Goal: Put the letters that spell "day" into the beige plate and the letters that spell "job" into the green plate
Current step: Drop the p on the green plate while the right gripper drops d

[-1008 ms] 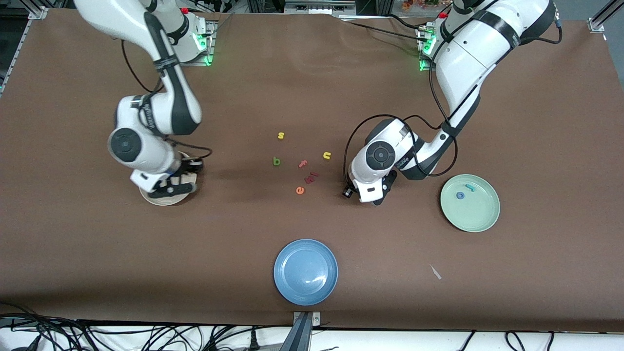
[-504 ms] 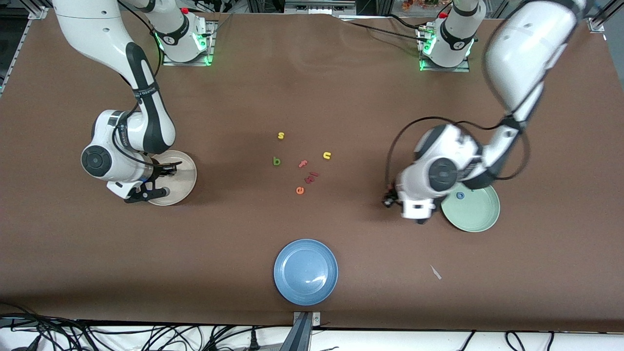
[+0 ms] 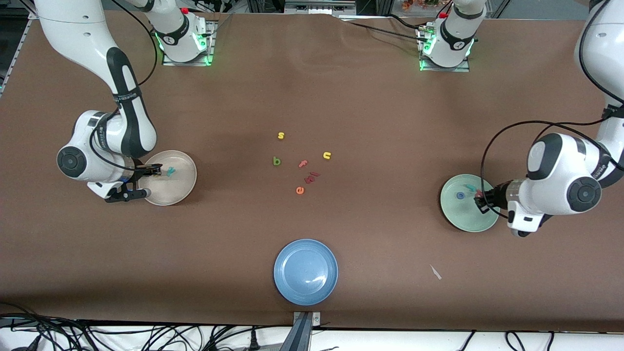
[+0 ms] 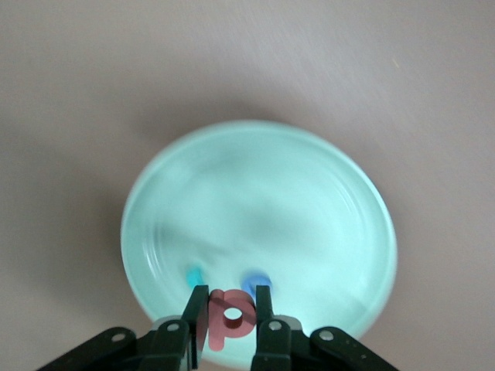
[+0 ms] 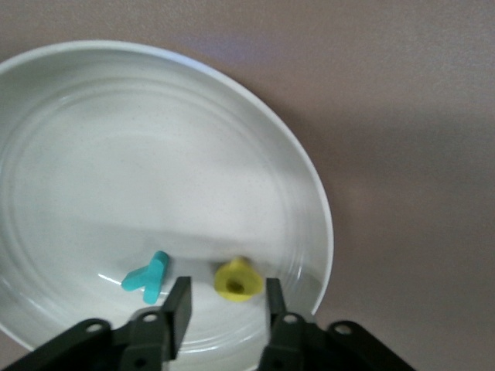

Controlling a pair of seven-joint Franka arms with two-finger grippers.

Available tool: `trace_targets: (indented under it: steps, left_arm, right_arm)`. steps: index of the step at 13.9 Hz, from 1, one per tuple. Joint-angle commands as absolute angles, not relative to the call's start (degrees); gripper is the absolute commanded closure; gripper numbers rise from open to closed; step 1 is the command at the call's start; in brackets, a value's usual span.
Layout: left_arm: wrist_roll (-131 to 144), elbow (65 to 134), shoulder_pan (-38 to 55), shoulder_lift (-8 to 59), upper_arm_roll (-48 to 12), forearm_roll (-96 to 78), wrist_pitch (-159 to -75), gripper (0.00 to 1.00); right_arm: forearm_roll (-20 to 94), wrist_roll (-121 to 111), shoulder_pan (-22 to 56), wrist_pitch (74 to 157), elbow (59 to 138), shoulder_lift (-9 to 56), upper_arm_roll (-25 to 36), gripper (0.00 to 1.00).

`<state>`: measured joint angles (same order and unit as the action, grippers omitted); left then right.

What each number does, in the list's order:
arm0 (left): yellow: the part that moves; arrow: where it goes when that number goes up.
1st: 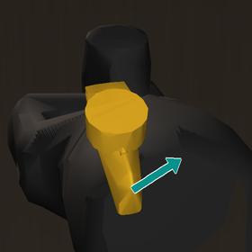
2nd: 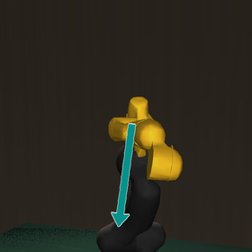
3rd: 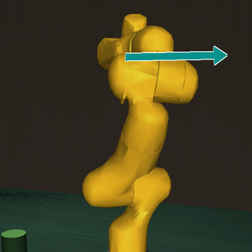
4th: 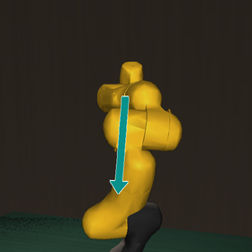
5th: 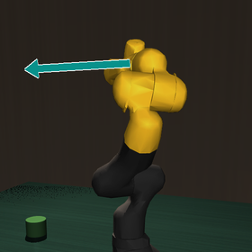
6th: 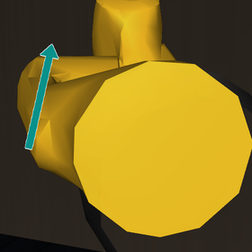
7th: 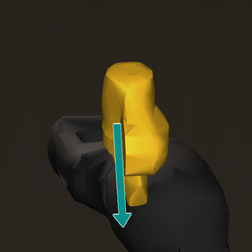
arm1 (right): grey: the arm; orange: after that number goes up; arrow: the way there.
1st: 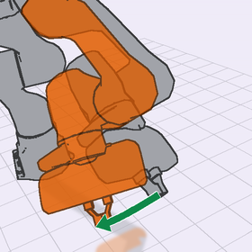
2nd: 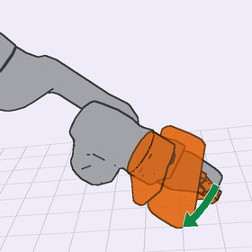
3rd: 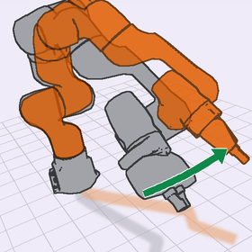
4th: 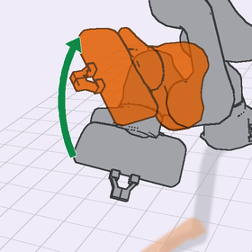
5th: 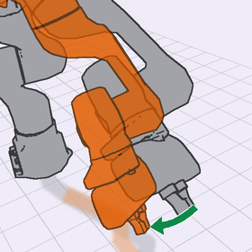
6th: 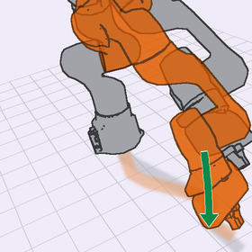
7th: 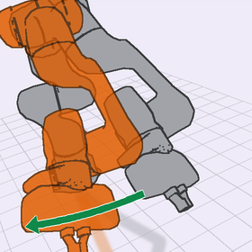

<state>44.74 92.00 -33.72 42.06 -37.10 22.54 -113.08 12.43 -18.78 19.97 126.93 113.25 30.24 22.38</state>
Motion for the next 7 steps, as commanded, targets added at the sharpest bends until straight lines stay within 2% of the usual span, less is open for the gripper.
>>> trace_targets:
  steps: [1, 2, 3, 5, 6, 7]
  left_arm:
    - [39.0, 91.7, -32.8, 42.8, -35.6, 24.3, -115.2, 1.0]
    - [38.7, 91.7, -32.8, 42.8, -35.6, 24.3, -115.3, 1.0]
    - [38.8, 91.7, -32.7, 42.8, -35.6, 24.3, -115.3, 0.78]
    - [38.6, 91.6, -32.8, 42.4, -35.6, 24.3, -115.2, 0.14]
    - [38.4, 91.5, -32.8, 41.9, -35.6, 24.5, -115.1, 0.0]
    - [37.9, 91.3, -32.8, 41.0, -35.7, 24.5, -115.0, 0.0]
  right_arm:
    - [13.5, -19.3, 20.6, 125.4, 112.8, 29.4, 21.9, 0.0]
    - [13.5, -18.8, 20.8, 123.3, 112.5, 28.1, 21.7, 0.01]
    - [13.5, -16.3, 22.0, 121.4, 112.2, 26.8, 21.4, 0.01]
    - [13.4, -6.4, 26.2, 118.9, 112.1, 24.6, 20.7, 0.01]
    - [13.4, -1.6, 28.8, 118.9, 112.0, 24.3, 20.7, 0.01]
    - [13.5, 3.9, 31.4, 118.9, 111.5, 24.3, 20.7, 0.01]
